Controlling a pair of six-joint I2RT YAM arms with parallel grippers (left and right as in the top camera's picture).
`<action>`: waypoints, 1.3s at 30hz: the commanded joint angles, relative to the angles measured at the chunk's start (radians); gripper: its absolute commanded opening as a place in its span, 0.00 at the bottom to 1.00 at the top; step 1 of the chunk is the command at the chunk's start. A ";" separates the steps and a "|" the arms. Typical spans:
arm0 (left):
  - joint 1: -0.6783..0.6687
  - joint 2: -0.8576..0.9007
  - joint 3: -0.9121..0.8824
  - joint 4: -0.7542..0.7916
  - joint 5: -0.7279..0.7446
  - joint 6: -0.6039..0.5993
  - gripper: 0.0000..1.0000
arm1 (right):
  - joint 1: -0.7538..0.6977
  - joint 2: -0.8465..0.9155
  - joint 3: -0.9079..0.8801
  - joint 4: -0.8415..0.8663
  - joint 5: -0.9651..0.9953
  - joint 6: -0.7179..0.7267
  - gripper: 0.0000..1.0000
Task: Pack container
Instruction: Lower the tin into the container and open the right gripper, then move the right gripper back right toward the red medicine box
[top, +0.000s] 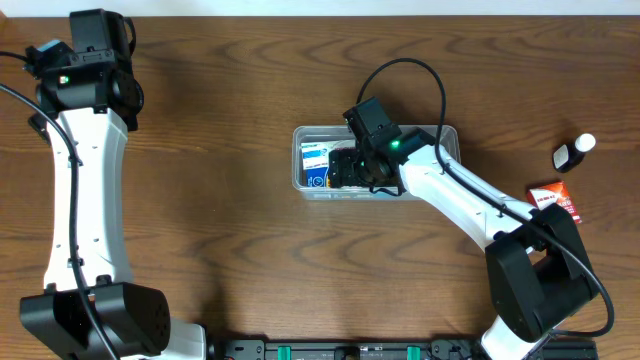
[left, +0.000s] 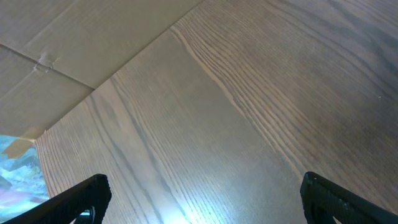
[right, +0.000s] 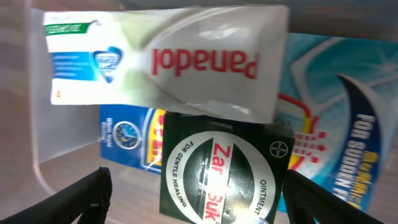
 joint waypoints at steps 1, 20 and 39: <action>0.003 0.001 -0.001 0.000 -0.011 0.005 0.98 | 0.007 0.001 -0.006 0.015 -0.072 -0.014 0.86; 0.003 0.001 -0.001 0.000 -0.011 0.005 0.98 | -0.055 0.000 -0.006 0.092 -0.232 -0.015 0.91; 0.003 0.001 -0.001 0.000 -0.011 0.005 0.98 | -0.430 -0.419 -0.002 -0.163 -0.174 -0.281 0.89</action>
